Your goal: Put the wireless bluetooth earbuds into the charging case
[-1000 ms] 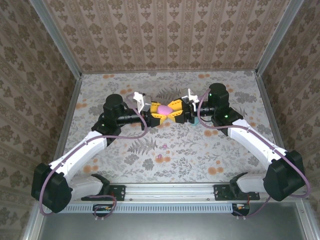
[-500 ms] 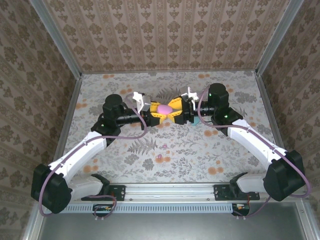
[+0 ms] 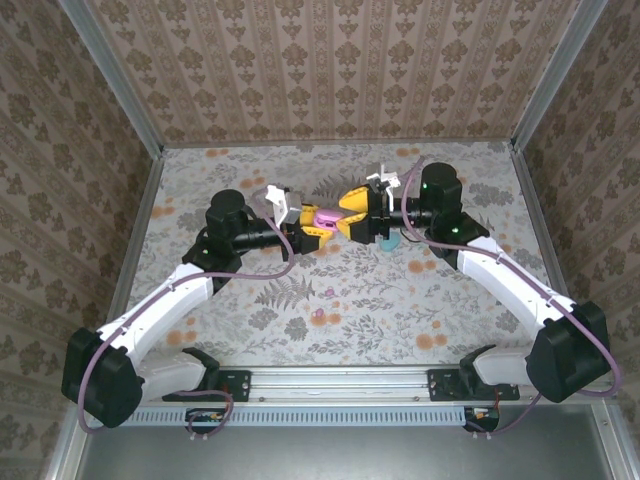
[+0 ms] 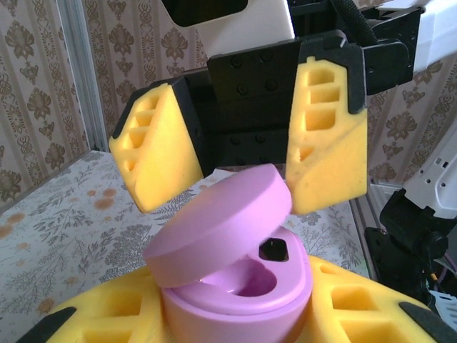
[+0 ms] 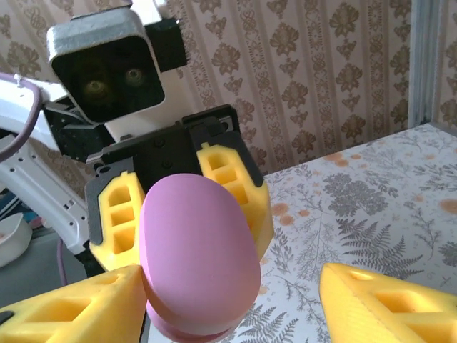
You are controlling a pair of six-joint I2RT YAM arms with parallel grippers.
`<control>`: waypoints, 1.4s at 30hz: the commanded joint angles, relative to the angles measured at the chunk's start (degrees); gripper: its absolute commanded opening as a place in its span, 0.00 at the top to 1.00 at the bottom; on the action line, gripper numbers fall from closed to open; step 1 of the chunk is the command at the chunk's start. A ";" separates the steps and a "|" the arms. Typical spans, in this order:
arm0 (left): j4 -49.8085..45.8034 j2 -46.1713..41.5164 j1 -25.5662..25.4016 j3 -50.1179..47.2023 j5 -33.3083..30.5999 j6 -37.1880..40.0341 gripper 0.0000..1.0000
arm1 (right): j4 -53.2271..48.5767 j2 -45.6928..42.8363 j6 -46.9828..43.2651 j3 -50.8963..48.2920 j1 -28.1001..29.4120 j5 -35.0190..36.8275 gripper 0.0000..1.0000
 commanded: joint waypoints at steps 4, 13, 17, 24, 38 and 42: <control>1.32 -1.86 -0.97 -0.33 1.58 1.25 0.74 | -1.41 -0.28 4.57 2.78 -0.52 7.34 0.33; 4.67 -2.51 -1.11 -2.54 -6.35 -1.96 0.73 | -7.00 -2.04 8.34 6.41 -0.55 6.51 0.30; 9.55 -3.15 -1.11 -5.35 -11.87 -4.77 0.72 | -16.55 -4.85 11.38 9.26 -0.72 10.86 0.27; 13.31 -6.43 -1.18 -10.11 -19.87 -7.83 0.73 | -33.79 -7.97 15.95 8.76 -1.11 23.71 0.40; 5.52 -22.20 -1.18 -14.92 -27.48 -7.87 0.73 | -43.73 7.60 28.75 -0.49 6.31 30.30 0.53; 3.63 -24.97 -1.16 -14.79 -28.41 -7.26 0.73 | -39.09 15.11 32.47 -0.16 11.26 32.53 0.55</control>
